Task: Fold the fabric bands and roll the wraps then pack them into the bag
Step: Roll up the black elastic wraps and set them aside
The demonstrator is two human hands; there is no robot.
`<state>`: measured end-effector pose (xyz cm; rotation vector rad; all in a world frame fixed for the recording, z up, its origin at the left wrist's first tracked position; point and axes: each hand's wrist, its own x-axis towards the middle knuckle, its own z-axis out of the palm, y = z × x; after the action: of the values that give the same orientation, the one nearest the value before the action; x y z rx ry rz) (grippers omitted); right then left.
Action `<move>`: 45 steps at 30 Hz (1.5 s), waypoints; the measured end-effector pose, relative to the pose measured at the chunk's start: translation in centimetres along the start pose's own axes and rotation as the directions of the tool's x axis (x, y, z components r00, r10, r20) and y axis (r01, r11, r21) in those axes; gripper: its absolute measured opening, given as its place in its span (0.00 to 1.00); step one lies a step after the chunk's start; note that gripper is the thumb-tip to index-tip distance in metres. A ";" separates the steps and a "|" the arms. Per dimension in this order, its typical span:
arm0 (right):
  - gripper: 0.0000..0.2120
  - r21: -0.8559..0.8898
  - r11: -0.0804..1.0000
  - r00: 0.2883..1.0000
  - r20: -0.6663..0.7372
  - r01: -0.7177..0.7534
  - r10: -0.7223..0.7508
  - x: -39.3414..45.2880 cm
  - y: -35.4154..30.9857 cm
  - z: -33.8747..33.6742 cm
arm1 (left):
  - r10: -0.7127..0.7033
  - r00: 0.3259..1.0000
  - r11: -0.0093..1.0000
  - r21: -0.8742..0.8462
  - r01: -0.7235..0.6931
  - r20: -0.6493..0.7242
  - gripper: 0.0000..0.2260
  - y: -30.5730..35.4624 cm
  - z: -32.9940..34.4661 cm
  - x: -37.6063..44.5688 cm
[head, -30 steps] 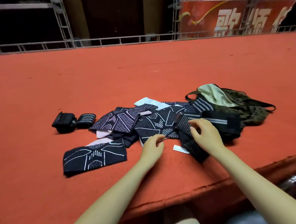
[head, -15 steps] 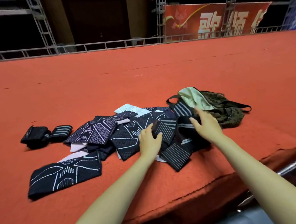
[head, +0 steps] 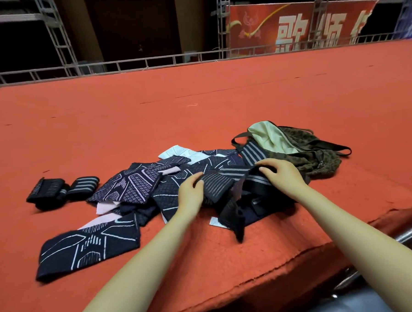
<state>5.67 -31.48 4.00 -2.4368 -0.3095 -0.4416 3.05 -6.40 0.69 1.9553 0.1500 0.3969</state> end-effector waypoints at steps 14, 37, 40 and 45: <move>0.11 -0.193 0.981 0.995 0.104 0.025 -0.005 -1.7 -4.5 3.9 | 0.066 0.988 0.893 0.451 0.003 -0.137 0.15 -6.5 -18.2 -4.2; 0.17 -0.092 0.730 0.668 0.494 0.677 -0.557 0.0 -18.3 13.6 | 0.137 0.990 0.746 0.661 -0.083 -0.030 0.18 -11.4 -14.6 -7.1; 0.10 0.021 0.796 0.729 0.387 0.605 -0.565 0.7 -16.8 13.2 | 0.160 0.986 0.746 0.660 -0.090 -0.046 0.18 -11.6 -14.5 -6.9; 0.07 0.090 0.890 0.870 0.190 0.446 -0.455 2.0 -15.2 12.0 | 0.187 0.982 0.729 0.675 -0.114 -0.036 0.18 -12.2 -14.4 -6.8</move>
<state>5.43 -11.97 4.23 -2.3599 -0.9833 -0.3708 -7.36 9.13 -6.59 2.6832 0.2229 0.6120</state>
